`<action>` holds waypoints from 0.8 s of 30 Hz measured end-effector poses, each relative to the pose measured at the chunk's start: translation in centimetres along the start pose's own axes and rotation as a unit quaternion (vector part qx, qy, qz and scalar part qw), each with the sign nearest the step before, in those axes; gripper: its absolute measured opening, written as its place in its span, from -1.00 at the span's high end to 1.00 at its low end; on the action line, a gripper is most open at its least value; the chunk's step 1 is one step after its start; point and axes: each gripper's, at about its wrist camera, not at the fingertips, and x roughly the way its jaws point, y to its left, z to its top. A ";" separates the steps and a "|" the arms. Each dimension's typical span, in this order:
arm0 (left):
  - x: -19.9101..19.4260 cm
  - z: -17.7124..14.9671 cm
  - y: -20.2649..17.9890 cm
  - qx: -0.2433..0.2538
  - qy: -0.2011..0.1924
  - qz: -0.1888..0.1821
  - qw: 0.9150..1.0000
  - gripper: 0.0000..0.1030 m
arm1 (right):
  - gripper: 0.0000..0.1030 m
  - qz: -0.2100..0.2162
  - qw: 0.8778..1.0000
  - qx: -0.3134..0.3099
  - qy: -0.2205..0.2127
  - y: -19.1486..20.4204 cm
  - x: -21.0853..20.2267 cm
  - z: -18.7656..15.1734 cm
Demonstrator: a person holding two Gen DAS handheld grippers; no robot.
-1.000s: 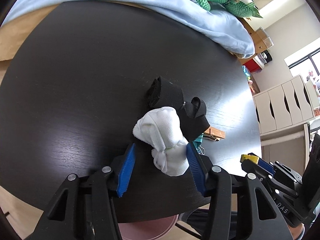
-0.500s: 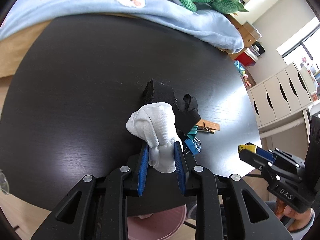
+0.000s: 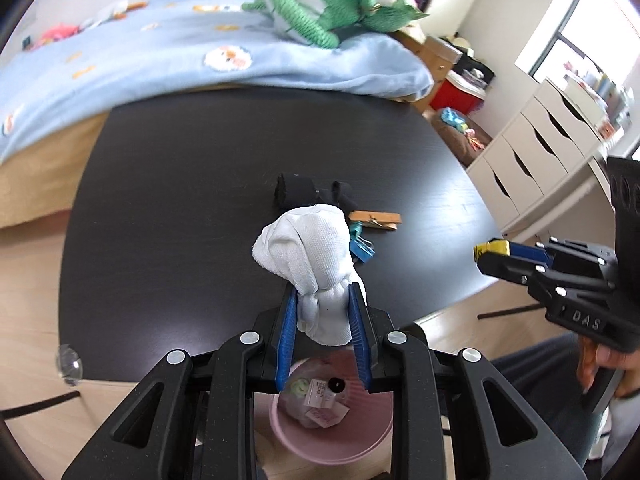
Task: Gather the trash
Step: 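Carry the tape roll and white socks over the wastebasket with both tools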
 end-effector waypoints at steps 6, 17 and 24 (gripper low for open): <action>-2.5 -1.6 -1.4 0.029 -0.011 -0.006 1.000 0.51 | 0.59 0.002 1.000 -0.020 -0.013 1.5 -2.7 -1.5; -5.4 -4.8 -3.0 0.056 -0.020 -0.010 0.998 0.51 | 0.59 0.013 0.999 -0.049 -0.014 4.2 -5.5 -4.9; -6.4 -7.0 -3.3 0.061 -0.018 -0.015 0.998 0.51 | 0.59 0.029 0.998 -0.053 0.003 5.2 -5.3 -7.6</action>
